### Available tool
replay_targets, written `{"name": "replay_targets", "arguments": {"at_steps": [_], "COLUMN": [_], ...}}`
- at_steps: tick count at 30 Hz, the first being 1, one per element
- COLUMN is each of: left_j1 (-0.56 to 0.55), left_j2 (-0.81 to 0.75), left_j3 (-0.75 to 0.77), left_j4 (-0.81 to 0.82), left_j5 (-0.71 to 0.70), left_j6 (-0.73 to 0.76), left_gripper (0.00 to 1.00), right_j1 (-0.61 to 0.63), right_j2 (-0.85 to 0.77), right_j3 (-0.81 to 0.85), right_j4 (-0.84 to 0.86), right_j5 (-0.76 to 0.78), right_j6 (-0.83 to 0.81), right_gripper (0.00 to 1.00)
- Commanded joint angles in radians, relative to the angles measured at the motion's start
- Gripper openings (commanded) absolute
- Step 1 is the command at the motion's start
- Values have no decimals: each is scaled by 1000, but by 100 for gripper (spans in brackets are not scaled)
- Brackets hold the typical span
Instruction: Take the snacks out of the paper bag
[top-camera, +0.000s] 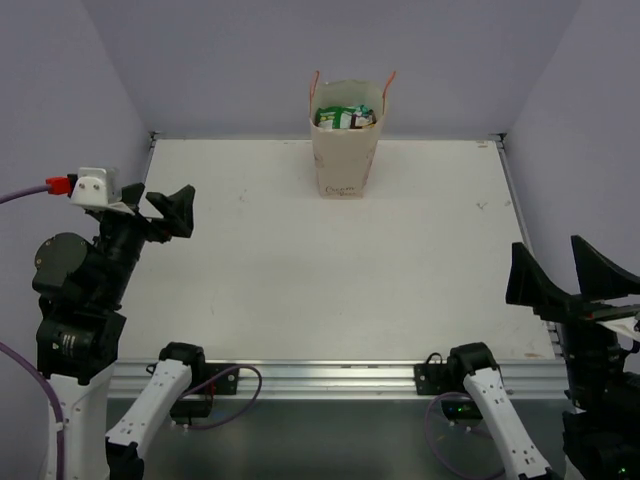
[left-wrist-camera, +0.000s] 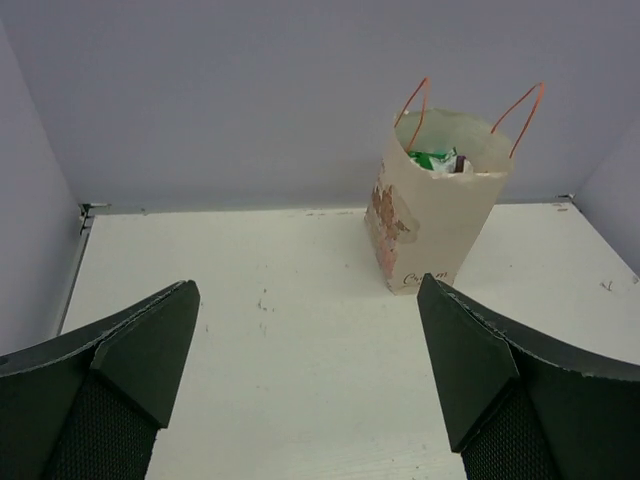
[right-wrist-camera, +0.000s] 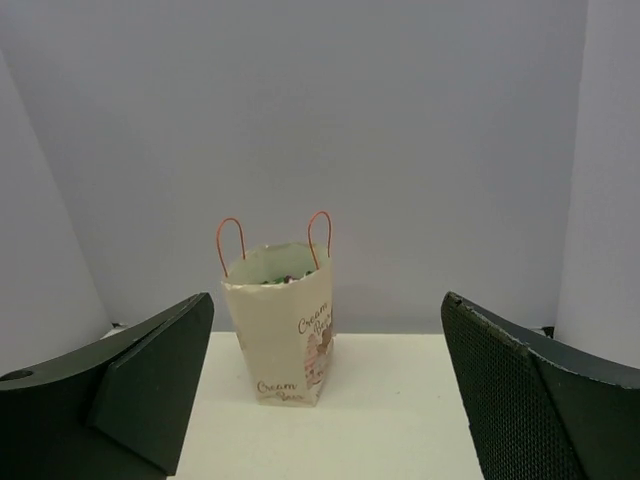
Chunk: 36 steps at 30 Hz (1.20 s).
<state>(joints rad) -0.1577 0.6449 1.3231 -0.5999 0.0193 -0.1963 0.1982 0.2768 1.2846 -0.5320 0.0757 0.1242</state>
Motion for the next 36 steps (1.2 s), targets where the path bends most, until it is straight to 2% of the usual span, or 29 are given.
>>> {"name": "replay_targets", "arguments": {"at_steps": [1,5,7,10,13,14,21,25,32,36], "left_j1": [-5,-5,-5,-5,-3,-5,-5,-5,-5,-5], "left_j2": [24,76,107,145,182,197,191,185,182,187], "left_j3": [-30,-53,-68,-93,-105,-104,-122,-140,-179,-197], "left_j4": [14,14,18,37,52,57,86,86,91,91], "left_j5": [7,21,34,63,71,71,4,-15,-15,-5], "left_j6": [-29,-57,-64,-74,-92,-95,-92,-80,-77,-77], "left_gripper": [100,100,100,100,100,100,100,100,100,100], "right_j1": [3,3,3,3,4,10,44,70,110,115], "right_j2": [99,251,320,481,700,817,1275,1447,1711,1823], "right_j3": [-1,42,42,58,165,236,536,617,798,884], "right_j4": [-29,-80,-69,-23,-25,-29,15,124,213,214], "right_j5": [-45,-120,-204,-220,-191,-173,-77,7,127,186], "right_j6": [32,87,106,187,253,261,281,281,276,307], "right_gripper": [99,99,99,99,99,99,99,96,89,78]}}
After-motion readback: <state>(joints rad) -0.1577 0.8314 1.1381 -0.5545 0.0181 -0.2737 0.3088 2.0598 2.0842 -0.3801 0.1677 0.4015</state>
